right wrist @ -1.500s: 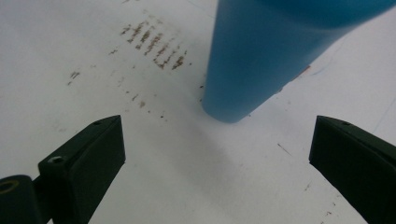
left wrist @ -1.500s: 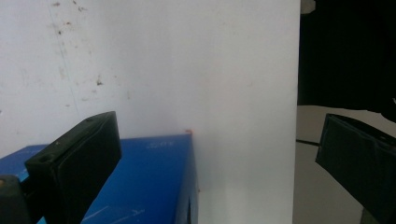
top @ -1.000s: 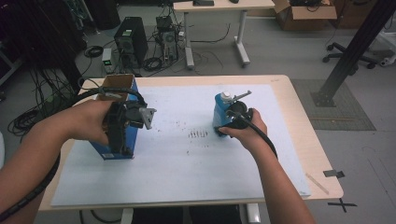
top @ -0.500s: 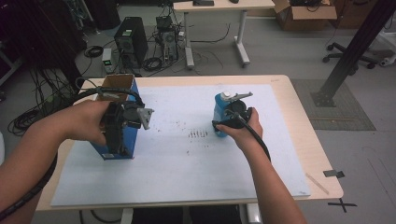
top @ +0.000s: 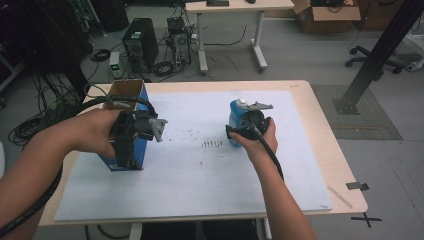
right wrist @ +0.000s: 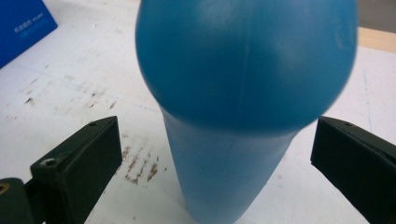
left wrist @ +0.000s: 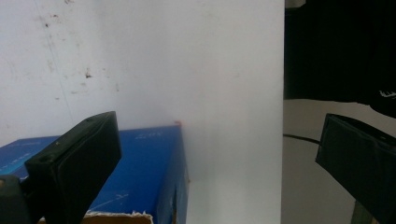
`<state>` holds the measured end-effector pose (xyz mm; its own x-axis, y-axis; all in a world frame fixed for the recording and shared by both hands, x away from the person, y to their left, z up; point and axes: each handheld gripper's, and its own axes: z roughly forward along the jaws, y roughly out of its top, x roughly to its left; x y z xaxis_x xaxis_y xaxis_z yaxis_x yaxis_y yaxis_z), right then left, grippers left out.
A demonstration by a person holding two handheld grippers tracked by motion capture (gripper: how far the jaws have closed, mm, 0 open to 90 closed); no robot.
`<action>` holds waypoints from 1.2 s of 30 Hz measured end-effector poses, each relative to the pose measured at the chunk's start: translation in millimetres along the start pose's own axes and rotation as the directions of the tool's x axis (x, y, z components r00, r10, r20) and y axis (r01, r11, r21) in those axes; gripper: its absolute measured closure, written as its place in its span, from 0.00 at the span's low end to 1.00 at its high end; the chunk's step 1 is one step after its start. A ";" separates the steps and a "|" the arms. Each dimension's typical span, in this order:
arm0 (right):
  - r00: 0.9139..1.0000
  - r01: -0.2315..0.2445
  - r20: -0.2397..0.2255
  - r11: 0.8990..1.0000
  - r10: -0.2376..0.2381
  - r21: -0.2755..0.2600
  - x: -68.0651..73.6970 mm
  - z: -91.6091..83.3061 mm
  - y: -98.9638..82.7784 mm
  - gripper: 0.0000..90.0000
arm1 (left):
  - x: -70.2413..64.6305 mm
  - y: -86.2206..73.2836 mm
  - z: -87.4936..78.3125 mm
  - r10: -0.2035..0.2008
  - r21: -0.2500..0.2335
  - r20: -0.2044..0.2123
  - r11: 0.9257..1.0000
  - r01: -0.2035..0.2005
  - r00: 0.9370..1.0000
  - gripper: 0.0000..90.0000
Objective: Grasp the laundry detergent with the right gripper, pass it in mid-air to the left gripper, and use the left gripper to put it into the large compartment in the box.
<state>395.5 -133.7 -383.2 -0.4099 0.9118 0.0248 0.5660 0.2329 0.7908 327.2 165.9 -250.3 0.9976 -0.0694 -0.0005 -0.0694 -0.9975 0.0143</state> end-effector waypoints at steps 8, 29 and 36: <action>0.999 -0.038 0.019 0.998 0.039 -0.054 2.3 6.0 -10.0 0.02 | -2.2 0.2 -0.3 0.007 -0.002 -0.001 1.000 -0.007 1.000 0.00; 0.993 -0.095 0.055 0.984 0.104 -0.150 9.2 15.2 -22.2 0.04 | -7.5 1.1 2.1 0.015 -0.005 0.007 1.000 -0.015 1.000 0.00; 0.993 -0.096 0.056 0.982 0.106 -0.165 11.0 18.0 -22.7 0.09 | -9.4 0.7 3.1 0.014 -0.005 0.010 1.000 -0.014 1.000 0.00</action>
<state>391.1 -122.9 -411.9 -0.3068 0.9489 0.0744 0.4768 0.0856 0.8748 317.8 165.8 -253.4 0.9965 -0.0831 -0.0106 -0.0829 -0.9964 0.0191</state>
